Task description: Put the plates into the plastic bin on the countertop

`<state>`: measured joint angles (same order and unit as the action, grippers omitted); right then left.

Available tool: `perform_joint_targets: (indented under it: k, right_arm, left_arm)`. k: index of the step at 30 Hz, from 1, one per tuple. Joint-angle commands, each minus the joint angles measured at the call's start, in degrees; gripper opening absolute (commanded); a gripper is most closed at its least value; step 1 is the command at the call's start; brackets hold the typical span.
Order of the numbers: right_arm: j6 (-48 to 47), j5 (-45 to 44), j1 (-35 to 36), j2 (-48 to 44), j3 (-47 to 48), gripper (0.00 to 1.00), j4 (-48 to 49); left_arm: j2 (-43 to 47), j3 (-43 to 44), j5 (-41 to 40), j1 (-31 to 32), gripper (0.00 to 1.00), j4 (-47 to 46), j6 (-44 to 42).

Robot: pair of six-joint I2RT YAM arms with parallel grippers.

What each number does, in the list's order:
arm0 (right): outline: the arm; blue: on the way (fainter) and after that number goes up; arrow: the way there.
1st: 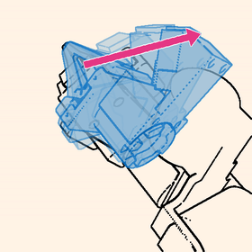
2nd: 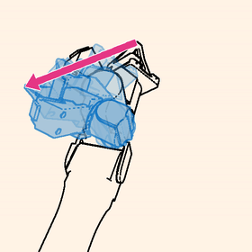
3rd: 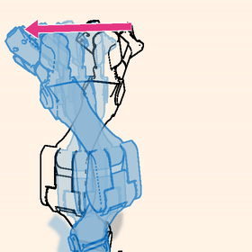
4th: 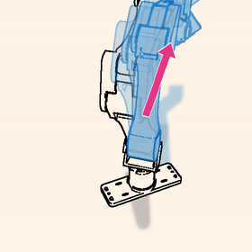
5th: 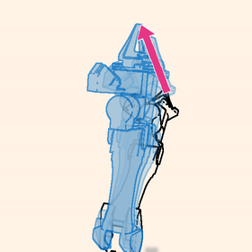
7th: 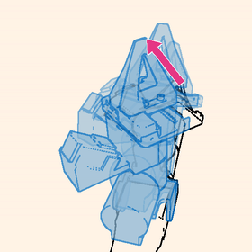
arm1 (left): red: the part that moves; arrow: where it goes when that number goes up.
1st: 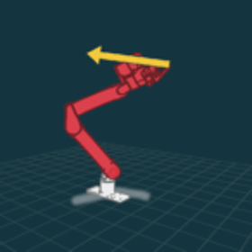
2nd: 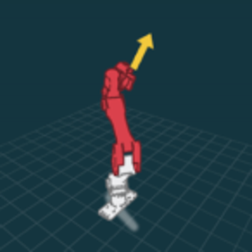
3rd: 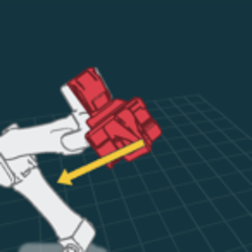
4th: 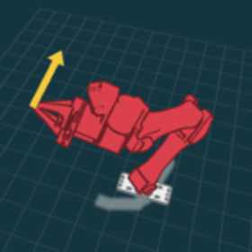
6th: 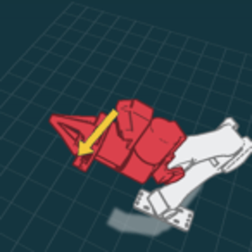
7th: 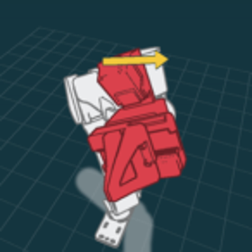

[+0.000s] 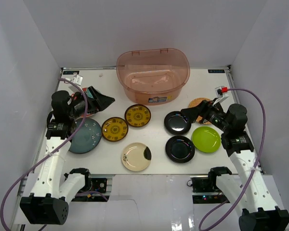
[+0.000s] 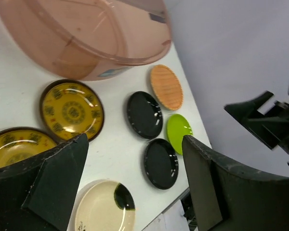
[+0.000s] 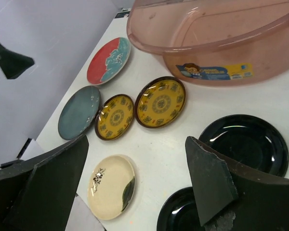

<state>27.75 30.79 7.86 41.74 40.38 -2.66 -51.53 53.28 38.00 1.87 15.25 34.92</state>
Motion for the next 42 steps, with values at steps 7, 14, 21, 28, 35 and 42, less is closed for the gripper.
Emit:
perform_joint_targets:
  k: [7,14,21,28,35,42]
  right_arm:
    - [3.98,5.08,6.54,-1.58,-5.57,0.85,7.93]
    - [1.00,-3.70,25.15,2.56,-4.35,0.84,7.14]
    - [-0.15,-8.99,34.50,4.40,-5.49,0.82,9.33]
    - [-2.70,-9.69,36.97,5.72,-4.87,0.80,8.10]
    - [-4.98,-10.39,37.14,6.69,-5.22,0.80,7.31]
    - [-6.30,-11.62,37.14,8.80,-5.40,0.80,6.35]
  left_arm:
    - [-6.82,0.77,-27.32,-0.02,0.84,12.16,-2.84]
    - [-17.53,2.70,-39.67,-4.39,0.83,10.69,-1.97]
    - [-24.40,2.54,-35.54,-16.00,0.81,2.79,-0.38]
    - [-34.07,-1.24,-23.16,-29.27,0.78,-10.57,0.68]
    - [-47.69,2.18,-12.16,-32.98,0.74,-18.67,-1.86]
    - [-58.24,4.82,-6.89,-33.25,0.54,-23.14,-2.32]
